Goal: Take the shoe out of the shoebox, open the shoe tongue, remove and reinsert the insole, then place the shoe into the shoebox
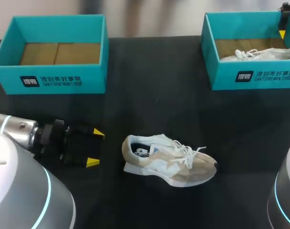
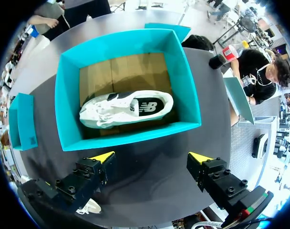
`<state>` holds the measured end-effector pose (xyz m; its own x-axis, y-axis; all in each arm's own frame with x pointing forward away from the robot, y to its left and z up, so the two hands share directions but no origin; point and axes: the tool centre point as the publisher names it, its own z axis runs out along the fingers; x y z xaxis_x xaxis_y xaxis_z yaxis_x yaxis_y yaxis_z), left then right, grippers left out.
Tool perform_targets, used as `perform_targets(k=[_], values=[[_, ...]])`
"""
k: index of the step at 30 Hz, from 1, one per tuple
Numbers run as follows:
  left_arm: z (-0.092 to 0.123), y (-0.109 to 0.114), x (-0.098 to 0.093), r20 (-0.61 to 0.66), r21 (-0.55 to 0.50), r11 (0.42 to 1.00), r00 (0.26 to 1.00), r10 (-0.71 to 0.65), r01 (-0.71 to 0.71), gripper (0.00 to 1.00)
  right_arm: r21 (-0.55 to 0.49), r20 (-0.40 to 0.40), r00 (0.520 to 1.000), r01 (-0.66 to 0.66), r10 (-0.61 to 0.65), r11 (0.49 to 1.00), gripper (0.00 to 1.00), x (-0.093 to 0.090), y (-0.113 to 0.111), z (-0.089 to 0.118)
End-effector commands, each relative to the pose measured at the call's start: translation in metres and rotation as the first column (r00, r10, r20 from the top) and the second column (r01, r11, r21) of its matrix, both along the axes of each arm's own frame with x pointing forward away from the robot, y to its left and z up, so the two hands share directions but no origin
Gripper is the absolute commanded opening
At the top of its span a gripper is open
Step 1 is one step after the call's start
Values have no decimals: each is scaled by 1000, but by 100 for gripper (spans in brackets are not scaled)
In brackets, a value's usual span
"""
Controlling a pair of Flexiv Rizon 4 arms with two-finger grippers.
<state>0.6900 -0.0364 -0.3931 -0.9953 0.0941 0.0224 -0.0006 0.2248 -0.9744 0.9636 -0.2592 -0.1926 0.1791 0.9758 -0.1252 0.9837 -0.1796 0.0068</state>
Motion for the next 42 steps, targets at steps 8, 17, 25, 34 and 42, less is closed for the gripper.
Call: perform_targets(k=[8, 17, 25, 34, 42], values=[[-13, -33, 12, -47, -21, 999, 998, -38, 37, 100, -1, 1, 1000, 0, 0, 1000, 100, 0, 0, 0], [-19, -52, 5, -96, -27, 996, 991, -92, 89, 100, -1, 1, 1000, 0, 0, 1000, 100, 0, 0, 0], [-23, -62, -2, -116, -31, 993, 987, -115, 112, 100, -1, 1, 1000, 0, 0, 1000, 100, 0, 0, 0], [-21, -73, -9, -122, -52, 990, 983, -136, 131, 100, -1, 1, 1000, 0, 0, 1000, 100, 0, 0, 0], [-20, -79, -13, -120, -49, 989, 983, -142, 137, 100, -1, 1, 1000, 0, 0, 1000, 100, 0, 0, 0]])
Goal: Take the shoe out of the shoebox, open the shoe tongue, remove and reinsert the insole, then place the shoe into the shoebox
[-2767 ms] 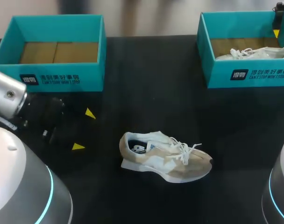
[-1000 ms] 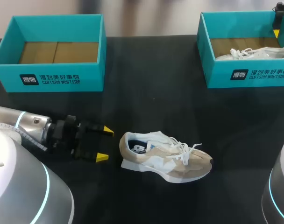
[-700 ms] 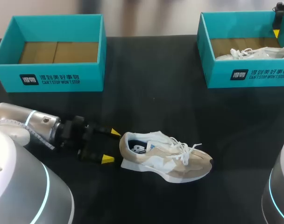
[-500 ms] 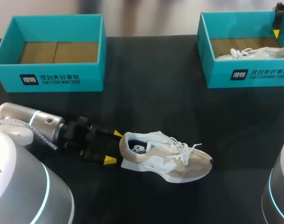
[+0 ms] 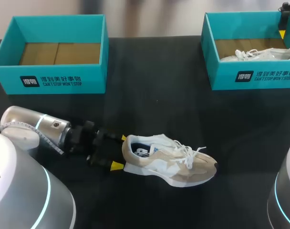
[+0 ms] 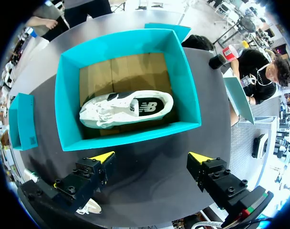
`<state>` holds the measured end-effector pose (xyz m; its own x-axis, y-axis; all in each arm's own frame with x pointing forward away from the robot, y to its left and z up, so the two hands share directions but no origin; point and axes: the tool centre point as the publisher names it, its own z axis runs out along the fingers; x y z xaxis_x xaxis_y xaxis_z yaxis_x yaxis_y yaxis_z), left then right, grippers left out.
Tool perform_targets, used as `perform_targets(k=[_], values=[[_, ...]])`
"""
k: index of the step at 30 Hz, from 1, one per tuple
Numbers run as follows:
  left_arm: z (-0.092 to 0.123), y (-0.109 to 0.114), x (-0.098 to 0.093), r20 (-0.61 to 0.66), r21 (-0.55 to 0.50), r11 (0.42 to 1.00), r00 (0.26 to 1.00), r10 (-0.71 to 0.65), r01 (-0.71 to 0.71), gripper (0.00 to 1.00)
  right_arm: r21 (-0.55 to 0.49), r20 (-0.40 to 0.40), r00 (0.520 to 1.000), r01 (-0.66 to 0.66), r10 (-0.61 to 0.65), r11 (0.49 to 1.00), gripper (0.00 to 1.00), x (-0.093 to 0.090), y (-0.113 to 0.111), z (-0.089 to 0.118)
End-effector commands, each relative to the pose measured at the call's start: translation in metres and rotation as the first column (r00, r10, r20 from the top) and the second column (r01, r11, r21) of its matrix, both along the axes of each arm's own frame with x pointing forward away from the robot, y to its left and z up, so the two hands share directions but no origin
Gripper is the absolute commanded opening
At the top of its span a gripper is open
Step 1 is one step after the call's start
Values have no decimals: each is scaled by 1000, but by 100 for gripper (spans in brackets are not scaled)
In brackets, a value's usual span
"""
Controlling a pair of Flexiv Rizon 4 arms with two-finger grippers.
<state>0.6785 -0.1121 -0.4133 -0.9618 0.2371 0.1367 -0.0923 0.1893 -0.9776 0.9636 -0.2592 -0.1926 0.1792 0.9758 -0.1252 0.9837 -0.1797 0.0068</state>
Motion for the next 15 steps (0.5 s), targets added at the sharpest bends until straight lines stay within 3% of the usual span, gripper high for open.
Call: perform_targets(k=[1, 10, 15], values=[[0, -4, -2, 0, 2, 1000, 1000, 2, -2, 100, -1, 1, 1000, 0, 0, 1000, 100, 0, 0, 0], [1, -10, -4, 4, -3, 1000, 1000, 4, -4, 100, -1, 1, 1000, 0, 0, 1000, 100, 0, 0, 0], [2, -2, 1, 8, -2, 1000, 1000, 26, -26, 100, -1, 1, 1000, 0, 0, 1000, 100, 0, 0, 0]])
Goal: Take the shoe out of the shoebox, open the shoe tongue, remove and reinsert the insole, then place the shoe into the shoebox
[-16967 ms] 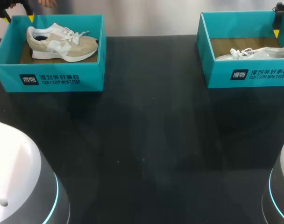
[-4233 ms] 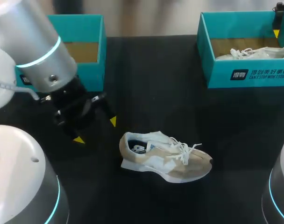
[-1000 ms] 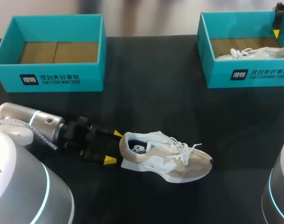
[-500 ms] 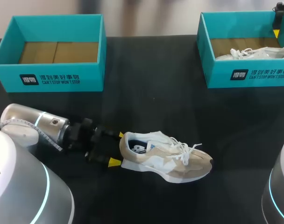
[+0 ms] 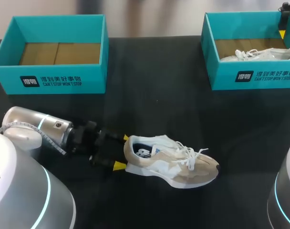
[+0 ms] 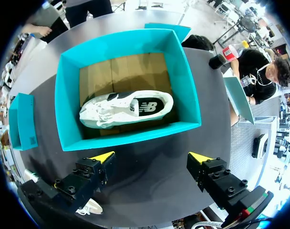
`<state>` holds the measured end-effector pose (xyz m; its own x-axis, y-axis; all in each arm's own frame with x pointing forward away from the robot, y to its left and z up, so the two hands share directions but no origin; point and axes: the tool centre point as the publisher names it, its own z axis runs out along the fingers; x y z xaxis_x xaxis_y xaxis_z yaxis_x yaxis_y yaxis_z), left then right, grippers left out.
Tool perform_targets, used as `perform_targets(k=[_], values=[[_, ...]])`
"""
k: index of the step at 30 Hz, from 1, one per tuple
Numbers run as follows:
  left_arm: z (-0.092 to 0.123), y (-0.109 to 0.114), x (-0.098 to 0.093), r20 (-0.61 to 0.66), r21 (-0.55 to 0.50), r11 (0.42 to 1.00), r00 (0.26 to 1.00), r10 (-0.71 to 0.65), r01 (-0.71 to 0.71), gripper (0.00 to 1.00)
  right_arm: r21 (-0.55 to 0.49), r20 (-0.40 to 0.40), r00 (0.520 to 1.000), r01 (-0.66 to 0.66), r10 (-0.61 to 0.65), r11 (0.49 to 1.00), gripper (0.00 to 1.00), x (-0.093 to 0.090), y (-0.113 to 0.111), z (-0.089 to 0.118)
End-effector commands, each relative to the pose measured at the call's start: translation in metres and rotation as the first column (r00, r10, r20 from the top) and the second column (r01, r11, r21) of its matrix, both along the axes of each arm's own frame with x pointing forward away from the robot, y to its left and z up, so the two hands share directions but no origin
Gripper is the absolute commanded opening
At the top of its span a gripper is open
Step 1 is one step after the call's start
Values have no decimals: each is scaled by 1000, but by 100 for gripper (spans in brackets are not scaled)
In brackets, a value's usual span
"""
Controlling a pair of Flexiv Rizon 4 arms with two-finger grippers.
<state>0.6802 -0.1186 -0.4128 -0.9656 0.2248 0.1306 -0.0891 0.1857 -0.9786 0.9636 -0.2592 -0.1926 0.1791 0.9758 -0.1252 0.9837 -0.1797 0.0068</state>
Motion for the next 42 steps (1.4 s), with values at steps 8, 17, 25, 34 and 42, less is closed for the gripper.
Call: perform_targets(k=[8, 17, 25, 34, 42], values=[[3, 8, 6, 10, 6, 1000, 1000, 12, -12, 100, -1, 1, 1000, 0, 0, 1000, 100, 0, 0, 0], [0, -5, 4, 26, 9, 998, 998, -58, 58, 100, -1, 1, 1000, 0, 0, 1000, 100, 0, 0, 0], [-2, -11, 6, 23, 10, 996, 995, -92, 92, 100, -1, 1, 1000, 0, 0, 1000, 100, 0, 0, 0], [-5, -18, 5, 10, 9, 992, 992, -127, 127, 100, -1, 1, 1000, 0, 0, 1000, 100, 0, 0, 0], [-6, -23, 0, 6, 7, 987, 987, -158, 157, 100, -1, 1, 1000, 0, 0, 1000, 100, 0, 0, 0]])
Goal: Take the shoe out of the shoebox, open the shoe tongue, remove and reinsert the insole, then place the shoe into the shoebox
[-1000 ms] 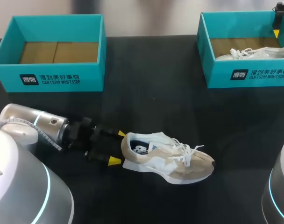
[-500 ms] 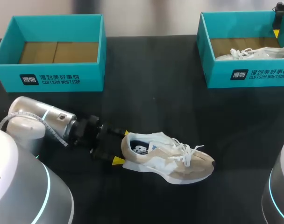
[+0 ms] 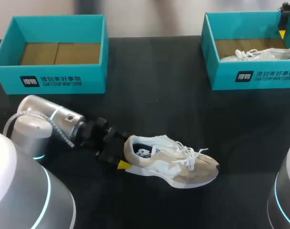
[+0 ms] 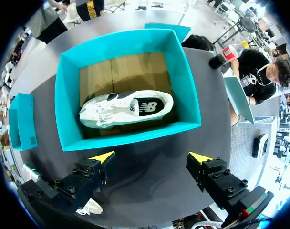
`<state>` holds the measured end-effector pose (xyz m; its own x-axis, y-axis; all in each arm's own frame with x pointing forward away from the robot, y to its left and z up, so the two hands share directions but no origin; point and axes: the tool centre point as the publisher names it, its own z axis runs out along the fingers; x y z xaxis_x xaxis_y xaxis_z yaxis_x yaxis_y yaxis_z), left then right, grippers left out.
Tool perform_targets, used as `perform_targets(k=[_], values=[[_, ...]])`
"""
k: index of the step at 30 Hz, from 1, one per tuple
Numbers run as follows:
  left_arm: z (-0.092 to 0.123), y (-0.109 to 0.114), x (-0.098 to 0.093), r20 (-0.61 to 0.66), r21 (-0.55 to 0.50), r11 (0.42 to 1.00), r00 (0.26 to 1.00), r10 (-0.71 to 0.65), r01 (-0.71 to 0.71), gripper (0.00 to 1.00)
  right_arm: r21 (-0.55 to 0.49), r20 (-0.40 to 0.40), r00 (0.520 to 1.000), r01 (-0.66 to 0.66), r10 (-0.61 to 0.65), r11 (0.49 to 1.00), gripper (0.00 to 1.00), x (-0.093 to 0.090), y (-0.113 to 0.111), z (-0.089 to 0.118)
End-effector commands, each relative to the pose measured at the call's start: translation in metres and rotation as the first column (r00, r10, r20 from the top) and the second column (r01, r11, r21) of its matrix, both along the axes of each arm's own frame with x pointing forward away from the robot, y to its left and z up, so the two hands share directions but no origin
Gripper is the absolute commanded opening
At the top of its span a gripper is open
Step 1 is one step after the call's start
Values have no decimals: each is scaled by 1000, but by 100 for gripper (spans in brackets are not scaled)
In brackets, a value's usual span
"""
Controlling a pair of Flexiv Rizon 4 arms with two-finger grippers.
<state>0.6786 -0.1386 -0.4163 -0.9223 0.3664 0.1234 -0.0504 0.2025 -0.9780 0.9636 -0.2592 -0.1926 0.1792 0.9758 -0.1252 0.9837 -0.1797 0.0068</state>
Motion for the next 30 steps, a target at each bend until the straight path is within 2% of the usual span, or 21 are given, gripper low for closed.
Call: perform_targets(k=[1, 15, 30], values=[[-2, -4, 1, -4, 0, 1000, 1000, -9, 9, 100, -1, 1, 1000, 0, 0, 1000, 100, 0, 0, 0], [-3, -21, -14, -17, -14, 999, 999, -48, 48, 100, -1, 1, 1000, 0, 0, 1000, 100, 0, 0, 0], [0, -24, -21, -11, -22, 999, 999, 46, -46, 100, -1, 1, 1000, 0, 0, 1000, 100, 0, 0, 0]])
